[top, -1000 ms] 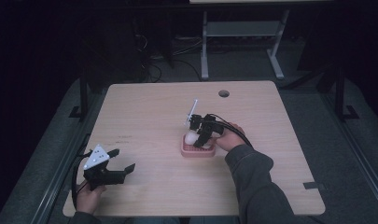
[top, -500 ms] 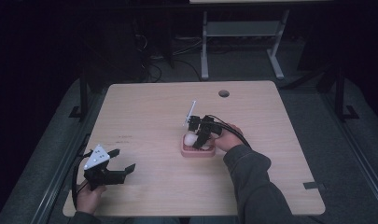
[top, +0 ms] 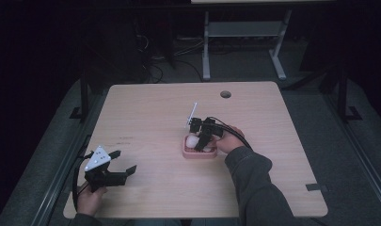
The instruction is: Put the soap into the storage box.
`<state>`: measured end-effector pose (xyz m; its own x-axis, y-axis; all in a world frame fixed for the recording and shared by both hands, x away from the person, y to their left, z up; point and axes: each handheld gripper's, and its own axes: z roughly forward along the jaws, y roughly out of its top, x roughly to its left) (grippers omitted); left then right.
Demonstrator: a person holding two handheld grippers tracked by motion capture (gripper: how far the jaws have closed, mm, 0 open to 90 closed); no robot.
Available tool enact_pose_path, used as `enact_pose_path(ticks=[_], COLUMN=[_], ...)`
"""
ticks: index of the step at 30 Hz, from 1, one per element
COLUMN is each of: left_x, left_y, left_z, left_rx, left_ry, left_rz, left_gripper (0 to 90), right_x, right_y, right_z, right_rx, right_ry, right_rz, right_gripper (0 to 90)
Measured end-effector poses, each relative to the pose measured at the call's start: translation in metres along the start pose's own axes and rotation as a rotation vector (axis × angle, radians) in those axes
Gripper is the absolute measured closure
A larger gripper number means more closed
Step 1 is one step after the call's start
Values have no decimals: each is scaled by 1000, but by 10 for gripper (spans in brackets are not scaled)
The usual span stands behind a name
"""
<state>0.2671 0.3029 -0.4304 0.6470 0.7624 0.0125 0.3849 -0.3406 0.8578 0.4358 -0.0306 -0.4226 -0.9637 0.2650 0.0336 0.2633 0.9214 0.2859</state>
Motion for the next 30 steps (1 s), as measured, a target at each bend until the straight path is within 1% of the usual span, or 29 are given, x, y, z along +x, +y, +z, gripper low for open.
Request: enact_pose_path(ticks=[5, 14, 18, 20, 21, 23, 25, 28, 30], left_x=[0, 0, 0, 0, -1, -1, -1, -1, -1], left_y=[0, 0, 0, 0, 0, 0, 0, 0, 0], left_z=[0, 0, 0, 0, 0, 0, 0, 1, 1], left_rx=[-1, 1, 0, 2, 3, 3, 2, 4, 3], left_ry=[-1, -1, -1, -1, -1, -1, -1, -2, -2], left_rz=[-2, -2, -1, -1, 2, 3, 3, 3, 3], left_gripper=[145, 145, 145, 145, 145, 145, 145, 145, 145], right_x=[0, -1, -2, -1, -1, 0, -1, 0, 0], right_y=[1, -1, -2, -2, -3, -3, -5, -7, -8], right_z=[1, 1, 0, -1, -2, -3, -5, -8, -9], right_rx=[-1, -11, -18, -22, -29, -31, -44, -61, -63], right_ry=[-1, 8, 5, 10, 8, 3, -1, 2, 3], right_rz=[-1, 30, 32, 40, 39, 40, 45, 50, 49], right_gripper=[488, 477, 461, 456, 438, 432, 431, 428, 428])
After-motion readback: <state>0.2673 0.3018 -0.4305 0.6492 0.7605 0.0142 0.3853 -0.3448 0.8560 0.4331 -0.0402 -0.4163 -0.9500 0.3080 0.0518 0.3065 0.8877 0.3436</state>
